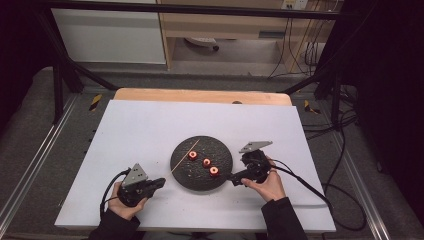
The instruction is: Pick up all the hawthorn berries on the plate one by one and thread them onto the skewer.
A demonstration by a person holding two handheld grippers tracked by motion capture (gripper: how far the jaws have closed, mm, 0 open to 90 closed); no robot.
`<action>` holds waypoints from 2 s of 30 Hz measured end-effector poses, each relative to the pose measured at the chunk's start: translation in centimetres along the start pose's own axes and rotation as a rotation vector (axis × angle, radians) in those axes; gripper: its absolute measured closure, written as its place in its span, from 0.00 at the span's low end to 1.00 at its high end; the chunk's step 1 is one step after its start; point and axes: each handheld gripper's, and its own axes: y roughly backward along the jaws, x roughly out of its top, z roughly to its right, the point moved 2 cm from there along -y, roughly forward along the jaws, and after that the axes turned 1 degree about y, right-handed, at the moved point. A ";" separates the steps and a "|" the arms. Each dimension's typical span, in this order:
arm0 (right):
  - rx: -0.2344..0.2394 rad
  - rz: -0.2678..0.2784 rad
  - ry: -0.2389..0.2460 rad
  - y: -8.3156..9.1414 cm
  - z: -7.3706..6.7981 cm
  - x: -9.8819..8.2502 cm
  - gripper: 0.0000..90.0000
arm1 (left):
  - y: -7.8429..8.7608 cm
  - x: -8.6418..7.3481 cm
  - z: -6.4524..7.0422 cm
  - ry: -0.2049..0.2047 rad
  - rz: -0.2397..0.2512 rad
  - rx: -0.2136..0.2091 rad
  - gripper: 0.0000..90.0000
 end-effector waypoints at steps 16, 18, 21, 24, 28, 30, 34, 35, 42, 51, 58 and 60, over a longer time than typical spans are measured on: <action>0.046 -0.112 0.072 -2.1 -1.0 3.0 0.17 | -0.2 0.0 0.1 -0.004 -0.010 0.002 0.98; 0.053 -0.129 0.077 -2.3 -1.2 3.3 0.19 | -0.2 0.0 0.1 -0.005 -0.011 0.001 0.98; 0.063 -0.172 0.082 -2.8 -1.3 3.7 0.21 | -0.2 0.0 0.1 -0.004 -0.010 0.000 0.98; 0.075 -0.198 0.084 -3.2 -1.4 4.1 0.23 | -0.1 0.0 0.0 -0.002 -0.006 0.001 0.98; 0.093 -0.247 0.098 -4.0 -1.7 4.4 0.28 | -0.1 0.0 -0.1 0.002 -0.006 0.003 0.98; 0.105 -0.265 0.103 -4.3 -1.8 4.6 0.30 | -0.1 0.0 0.0 -0.002 -0.006 0.003 0.98; 0.111 -0.310 0.130 -5.0 -2.1 4.8 0.37 | -0.2 0.0 0.0 -0.005 -0.011 0.002 0.98; 0.115 -0.318 0.137 -5.2 -2.2 4.9 0.38 | -0.2 0.0 0.0 -0.004 -0.010 0.002 0.98; 0.130 -0.376 0.151 -6.1 -2.1 5.2 0.47 | -0.2 0.0 0.0 -0.004 -0.011 0.000 0.98; 0.142 -0.414 0.167 -6.7 -2.0 5.3 0.56 | -0.2 0.0 0.0 -0.005 -0.013 -0.002 0.98; 0.153 -0.439 0.165 -7.0 -1.9 5.2 0.63 | -0.2 0.0 0.0 -0.007 -0.014 -0.003 0.98; 0.158 -0.442 0.163 -7.1 -1.9 5.2 0.65 | -0.2 0.0 0.1 -0.008 -0.014 -0.004 0.98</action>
